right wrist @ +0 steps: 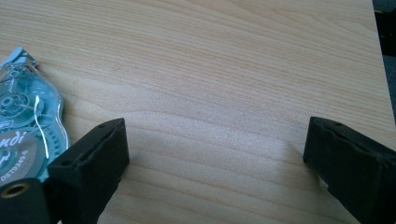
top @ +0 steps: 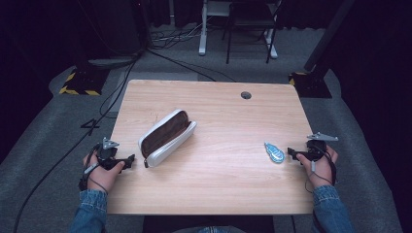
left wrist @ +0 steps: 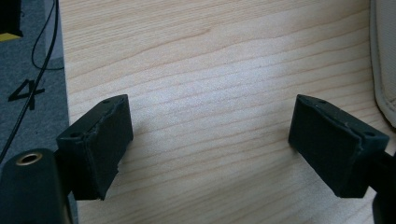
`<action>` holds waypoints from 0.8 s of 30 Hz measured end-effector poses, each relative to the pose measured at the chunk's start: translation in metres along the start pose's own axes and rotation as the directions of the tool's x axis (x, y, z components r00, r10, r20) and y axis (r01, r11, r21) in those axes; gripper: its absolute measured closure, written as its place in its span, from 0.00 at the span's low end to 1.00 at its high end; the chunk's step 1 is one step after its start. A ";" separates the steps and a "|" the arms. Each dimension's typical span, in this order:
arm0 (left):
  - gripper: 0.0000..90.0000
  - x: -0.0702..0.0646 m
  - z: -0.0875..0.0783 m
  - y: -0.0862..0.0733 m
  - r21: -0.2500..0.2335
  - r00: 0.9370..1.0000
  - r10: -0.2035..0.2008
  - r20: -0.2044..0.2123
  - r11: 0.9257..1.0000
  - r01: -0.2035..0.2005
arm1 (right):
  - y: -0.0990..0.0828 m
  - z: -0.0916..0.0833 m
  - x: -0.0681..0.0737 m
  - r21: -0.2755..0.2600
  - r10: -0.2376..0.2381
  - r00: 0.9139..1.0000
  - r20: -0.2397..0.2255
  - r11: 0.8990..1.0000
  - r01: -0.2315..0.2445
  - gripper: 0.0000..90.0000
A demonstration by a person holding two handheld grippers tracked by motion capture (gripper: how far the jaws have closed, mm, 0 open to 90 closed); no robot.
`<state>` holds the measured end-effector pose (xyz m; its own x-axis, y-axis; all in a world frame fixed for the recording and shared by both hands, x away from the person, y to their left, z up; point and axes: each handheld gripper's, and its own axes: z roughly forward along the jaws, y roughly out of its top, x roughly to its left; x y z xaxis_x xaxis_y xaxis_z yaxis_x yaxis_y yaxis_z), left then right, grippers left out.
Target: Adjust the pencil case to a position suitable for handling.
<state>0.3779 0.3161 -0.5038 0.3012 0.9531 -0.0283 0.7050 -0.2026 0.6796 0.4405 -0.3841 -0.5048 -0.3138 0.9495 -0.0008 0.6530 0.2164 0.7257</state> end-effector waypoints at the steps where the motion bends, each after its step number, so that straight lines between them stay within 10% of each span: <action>1: 0.15 0.000 0.000 0.000 0.000 1.000 0.002 0.001 1.000 -0.002 | 0.000 0.000 0.000 0.000 0.000 1.000 0.000 1.000 0.000 0.08; 12: 0.23 0.005 -0.005 0.002 -0.013 0.997 -0.058 0.051 0.998 0.059 | 0.000 0.000 0.000 0.000 0.001 1.000 0.000 1.000 -0.001 0.08; 24: 0.23 -0.004 -0.032 0.017 -0.073 0.998 -0.033 0.051 0.997 0.037 | 0.000 0.000 0.000 0.000 -0.002 1.000 -0.001 1.000 0.002 0.08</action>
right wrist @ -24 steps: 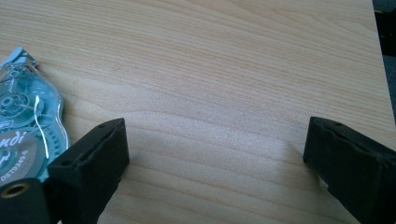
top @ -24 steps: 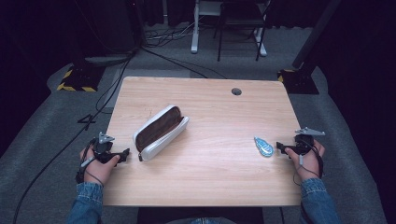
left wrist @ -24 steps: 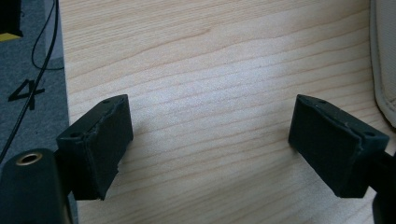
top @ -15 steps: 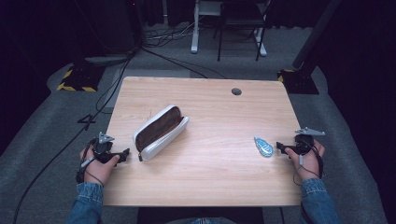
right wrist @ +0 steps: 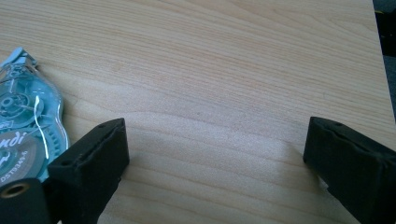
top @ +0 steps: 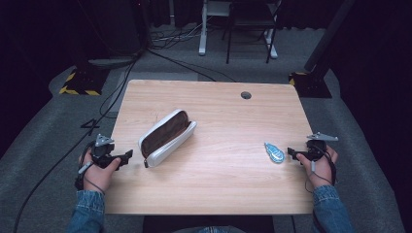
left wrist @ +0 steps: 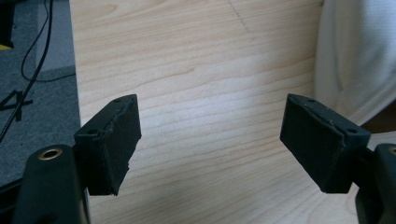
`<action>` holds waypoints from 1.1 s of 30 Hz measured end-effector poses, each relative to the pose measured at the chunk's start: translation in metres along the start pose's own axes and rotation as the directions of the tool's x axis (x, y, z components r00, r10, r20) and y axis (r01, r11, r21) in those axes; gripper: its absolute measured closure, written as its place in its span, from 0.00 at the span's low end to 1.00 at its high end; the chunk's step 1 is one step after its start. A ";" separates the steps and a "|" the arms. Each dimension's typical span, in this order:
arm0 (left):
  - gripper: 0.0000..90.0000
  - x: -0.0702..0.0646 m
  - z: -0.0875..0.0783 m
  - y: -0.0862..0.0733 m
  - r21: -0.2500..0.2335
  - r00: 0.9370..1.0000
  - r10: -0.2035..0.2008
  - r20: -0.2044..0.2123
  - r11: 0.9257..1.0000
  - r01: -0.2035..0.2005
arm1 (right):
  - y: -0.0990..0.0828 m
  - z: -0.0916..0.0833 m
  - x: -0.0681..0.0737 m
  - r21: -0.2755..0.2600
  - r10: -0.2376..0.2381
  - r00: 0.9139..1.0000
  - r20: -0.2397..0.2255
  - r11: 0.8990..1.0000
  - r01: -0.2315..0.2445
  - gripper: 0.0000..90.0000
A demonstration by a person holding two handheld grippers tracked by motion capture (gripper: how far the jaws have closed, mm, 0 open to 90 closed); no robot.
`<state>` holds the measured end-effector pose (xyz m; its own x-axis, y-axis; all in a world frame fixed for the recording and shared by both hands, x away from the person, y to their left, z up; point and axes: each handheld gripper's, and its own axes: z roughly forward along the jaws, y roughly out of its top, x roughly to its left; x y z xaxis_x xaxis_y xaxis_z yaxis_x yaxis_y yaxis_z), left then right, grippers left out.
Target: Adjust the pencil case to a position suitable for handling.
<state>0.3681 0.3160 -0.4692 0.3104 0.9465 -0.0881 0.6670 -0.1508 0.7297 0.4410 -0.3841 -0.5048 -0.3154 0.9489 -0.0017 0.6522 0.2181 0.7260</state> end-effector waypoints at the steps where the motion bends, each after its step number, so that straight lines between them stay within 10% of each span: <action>1: 0.23 -0.001 -0.002 0.001 -0.004 1.000 0.006 -0.001 1.000 -0.006 | 0.000 0.000 0.000 0.000 0.000 1.000 0.000 1.000 0.000 0.08; 19: 0.24 -0.032 -0.027 0.027 -0.107 0.995 0.028 0.093 0.994 -0.018 | 0.000 0.000 0.000 0.000 0.001 1.000 -0.001 1.000 -0.001 0.08; 33: 0.24 -0.053 -0.015 0.041 -0.139 0.986 0.054 0.158 0.990 -0.032 | 0.000 0.000 0.000 -0.002 -0.001 1.000 -0.002 1.000 0.001 0.08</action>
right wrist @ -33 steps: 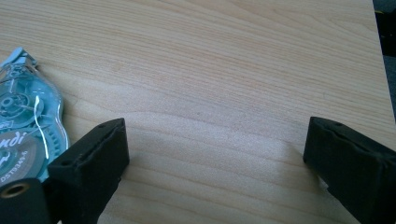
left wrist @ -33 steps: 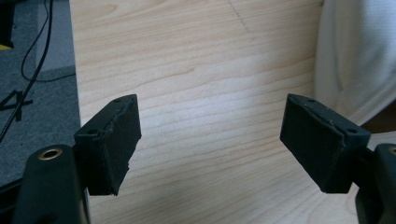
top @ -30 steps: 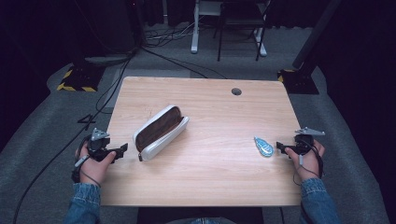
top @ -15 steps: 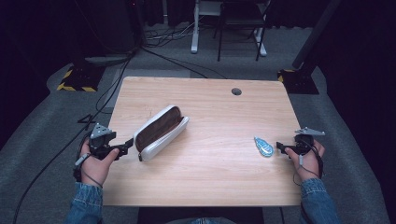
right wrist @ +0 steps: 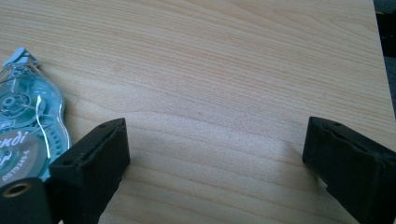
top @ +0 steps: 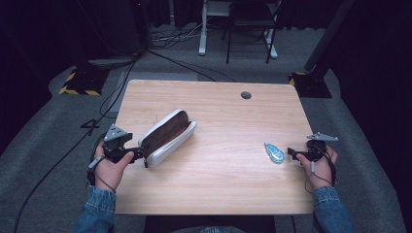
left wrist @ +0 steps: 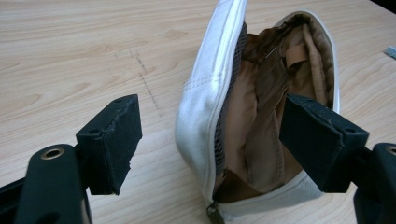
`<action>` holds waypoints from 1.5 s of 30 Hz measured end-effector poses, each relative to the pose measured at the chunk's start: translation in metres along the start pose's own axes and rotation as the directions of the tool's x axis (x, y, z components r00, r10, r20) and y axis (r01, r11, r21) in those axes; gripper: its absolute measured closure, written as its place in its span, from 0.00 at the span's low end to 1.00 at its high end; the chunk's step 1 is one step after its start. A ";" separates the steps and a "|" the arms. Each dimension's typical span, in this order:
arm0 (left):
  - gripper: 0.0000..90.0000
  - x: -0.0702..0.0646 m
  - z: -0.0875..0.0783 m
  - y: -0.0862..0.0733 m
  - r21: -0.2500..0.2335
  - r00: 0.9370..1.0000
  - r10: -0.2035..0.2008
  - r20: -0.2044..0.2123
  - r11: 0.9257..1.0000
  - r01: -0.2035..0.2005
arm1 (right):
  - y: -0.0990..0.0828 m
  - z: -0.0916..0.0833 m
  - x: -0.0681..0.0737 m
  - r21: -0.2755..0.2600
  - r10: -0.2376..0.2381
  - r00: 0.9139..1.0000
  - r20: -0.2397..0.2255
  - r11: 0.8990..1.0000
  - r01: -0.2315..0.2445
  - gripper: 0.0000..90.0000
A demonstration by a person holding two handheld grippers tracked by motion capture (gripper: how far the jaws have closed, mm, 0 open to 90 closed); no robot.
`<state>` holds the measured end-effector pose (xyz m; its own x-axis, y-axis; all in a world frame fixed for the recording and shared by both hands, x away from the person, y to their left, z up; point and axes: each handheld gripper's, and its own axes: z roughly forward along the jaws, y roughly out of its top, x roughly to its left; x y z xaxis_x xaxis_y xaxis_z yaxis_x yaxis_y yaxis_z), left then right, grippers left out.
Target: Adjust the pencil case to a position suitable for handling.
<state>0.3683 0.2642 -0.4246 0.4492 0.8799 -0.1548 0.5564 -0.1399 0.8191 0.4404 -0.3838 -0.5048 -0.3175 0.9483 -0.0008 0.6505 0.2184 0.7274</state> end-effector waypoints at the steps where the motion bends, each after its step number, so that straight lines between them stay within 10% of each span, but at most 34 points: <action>1: 0.24 -0.001 0.002 0.001 0.000 1.000 -0.001 0.007 1.000 0.001 | 0.000 0.000 0.000 0.000 0.000 1.000 0.000 1.000 0.000 0.08; 26: 0.34 0.020 0.059 -0.011 0.076 0.997 -0.068 0.046 0.995 0.065 | -0.001 -0.001 0.001 -0.003 -0.009 1.000 -0.009 1.000 0.009 0.10; 45: 0.86 0.019 0.071 -0.014 0.153 0.985 -0.126 0.116 0.982 0.108 | -0.002 -0.002 0.001 -0.003 -0.013 1.000 -0.015 1.000 0.013 0.10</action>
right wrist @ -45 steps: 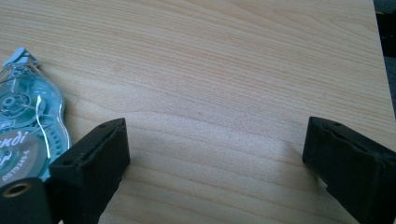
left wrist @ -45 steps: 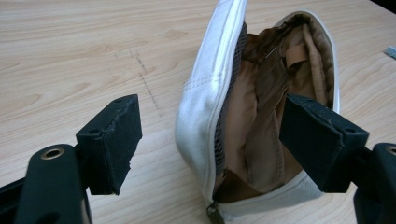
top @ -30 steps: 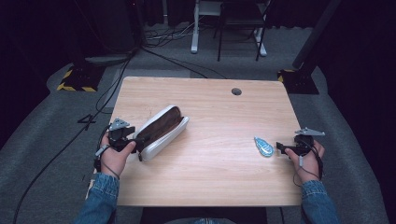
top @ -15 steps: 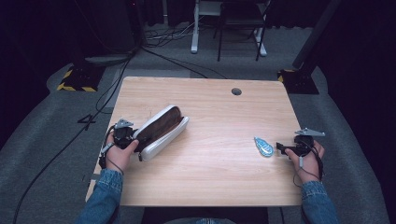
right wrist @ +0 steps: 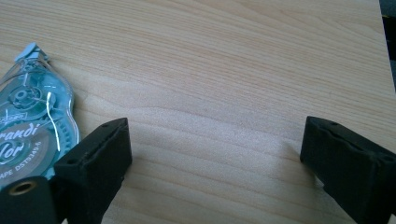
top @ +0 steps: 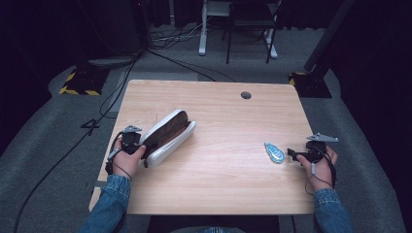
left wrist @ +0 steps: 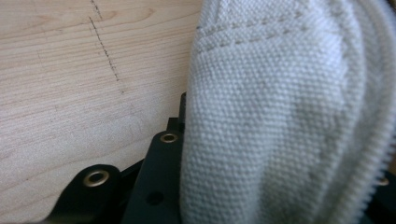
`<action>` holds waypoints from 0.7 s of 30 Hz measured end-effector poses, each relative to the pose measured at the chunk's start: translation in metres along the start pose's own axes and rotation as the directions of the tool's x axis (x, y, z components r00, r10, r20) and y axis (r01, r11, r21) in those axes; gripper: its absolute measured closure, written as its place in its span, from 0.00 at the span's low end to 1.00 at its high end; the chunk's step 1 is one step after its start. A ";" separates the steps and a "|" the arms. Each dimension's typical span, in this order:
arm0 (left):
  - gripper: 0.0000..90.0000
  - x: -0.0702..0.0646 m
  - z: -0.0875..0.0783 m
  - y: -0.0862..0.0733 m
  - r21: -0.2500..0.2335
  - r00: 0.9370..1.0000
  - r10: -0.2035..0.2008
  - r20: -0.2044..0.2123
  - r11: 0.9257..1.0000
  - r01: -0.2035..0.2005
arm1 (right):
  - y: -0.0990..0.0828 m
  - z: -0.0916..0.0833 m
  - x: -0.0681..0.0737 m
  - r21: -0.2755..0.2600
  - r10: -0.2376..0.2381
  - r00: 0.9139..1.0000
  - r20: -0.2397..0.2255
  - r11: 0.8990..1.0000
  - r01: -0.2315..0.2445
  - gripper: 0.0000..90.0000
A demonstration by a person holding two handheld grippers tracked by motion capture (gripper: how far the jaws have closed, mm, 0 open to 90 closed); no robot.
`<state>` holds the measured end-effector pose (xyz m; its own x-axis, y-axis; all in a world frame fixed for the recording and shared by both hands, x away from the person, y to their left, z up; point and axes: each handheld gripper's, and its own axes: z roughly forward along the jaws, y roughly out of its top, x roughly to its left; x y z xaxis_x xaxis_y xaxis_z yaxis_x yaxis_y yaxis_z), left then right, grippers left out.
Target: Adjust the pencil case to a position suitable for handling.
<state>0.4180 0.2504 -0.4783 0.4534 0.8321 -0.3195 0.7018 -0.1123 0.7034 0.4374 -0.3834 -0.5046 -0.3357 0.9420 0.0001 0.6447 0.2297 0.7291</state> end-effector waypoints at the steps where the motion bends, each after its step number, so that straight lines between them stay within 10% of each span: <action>1: 0.87 0.000 0.000 0.000 0.000 1.000 0.000 0.000 1.000 0.000 | 0.000 0.000 0.000 0.000 0.000 1.000 0.000 1.000 0.000 0.10; 21: 0.93 0.004 -0.003 -0.001 -0.004 0.994 -0.086 0.062 0.996 0.087 | 0.000 0.000 0.000 -0.001 0.000 1.000 0.001 1.000 0.000 0.10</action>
<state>0.4176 0.2557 -0.4789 0.4247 0.8031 -0.4179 0.7364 -0.0379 0.6755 0.4374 -0.3834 -0.5047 -0.3347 0.9423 -0.0004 0.6444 0.2291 0.7296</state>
